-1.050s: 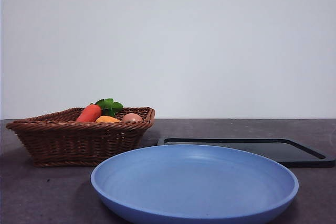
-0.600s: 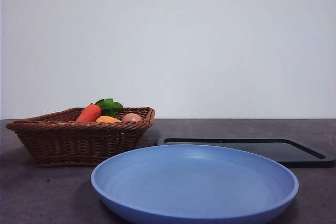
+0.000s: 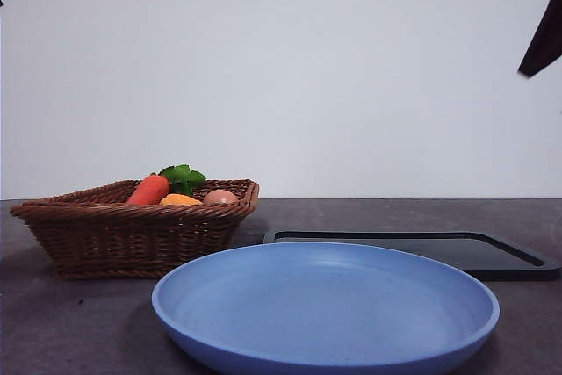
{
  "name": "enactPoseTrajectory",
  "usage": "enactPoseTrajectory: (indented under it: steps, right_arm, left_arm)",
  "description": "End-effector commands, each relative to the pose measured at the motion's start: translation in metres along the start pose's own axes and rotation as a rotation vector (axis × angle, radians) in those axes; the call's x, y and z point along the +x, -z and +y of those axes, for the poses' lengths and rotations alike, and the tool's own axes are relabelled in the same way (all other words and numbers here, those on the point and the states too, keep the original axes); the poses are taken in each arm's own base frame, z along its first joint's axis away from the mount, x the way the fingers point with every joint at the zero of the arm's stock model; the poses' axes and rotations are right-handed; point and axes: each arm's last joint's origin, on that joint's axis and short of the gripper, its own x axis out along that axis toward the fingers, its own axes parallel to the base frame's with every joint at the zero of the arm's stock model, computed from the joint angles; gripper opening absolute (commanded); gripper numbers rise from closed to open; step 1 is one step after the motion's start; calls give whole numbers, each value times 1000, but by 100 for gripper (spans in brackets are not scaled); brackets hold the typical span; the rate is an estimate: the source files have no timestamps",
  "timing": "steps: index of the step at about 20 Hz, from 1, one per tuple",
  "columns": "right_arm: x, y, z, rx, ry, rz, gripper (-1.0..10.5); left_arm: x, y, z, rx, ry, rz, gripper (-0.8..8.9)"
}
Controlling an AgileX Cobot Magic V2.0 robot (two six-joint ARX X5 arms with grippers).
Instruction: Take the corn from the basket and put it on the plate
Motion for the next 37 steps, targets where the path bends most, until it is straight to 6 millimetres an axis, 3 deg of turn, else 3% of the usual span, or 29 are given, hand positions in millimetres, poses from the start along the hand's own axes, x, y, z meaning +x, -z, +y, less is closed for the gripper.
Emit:
enactPoseTrajectory:
  steps: [1,12,16,20,24,30,33,37]
  right_arm:
    - [12,-10,-2,10,-9,28,296]
    - [106,-19,-22,17,-51,254,289]
    - [130,-13,-24,12,-62,316,275]
    - [144,-9,-24,2,-70,353,166]
    - [146,-9,-24,-1,-71,351,-1]
    - [141,-11,-22,12,-70,338,3]
    - [122,-15,-12,-4,-78,296,3]
    - [83,-18,5,-25,-84,241,3]
  left_arm:
    - [-1,-4,-2,14,9,-15,429]
    - [-1,-4,-2,17,10,-19,429]
    - [-1,-4,-2,17,10,-19,429]
    - [-1,-4,-2,17,10,-19,429]
    - [-1,-4,-2,17,10,-19,428]
    - [5,-13,-2,-5,29,-44,426]
    - [16,-21,-3,-20,62,-36,426]
    - [45,-35,-5,-38,7,-41,426]
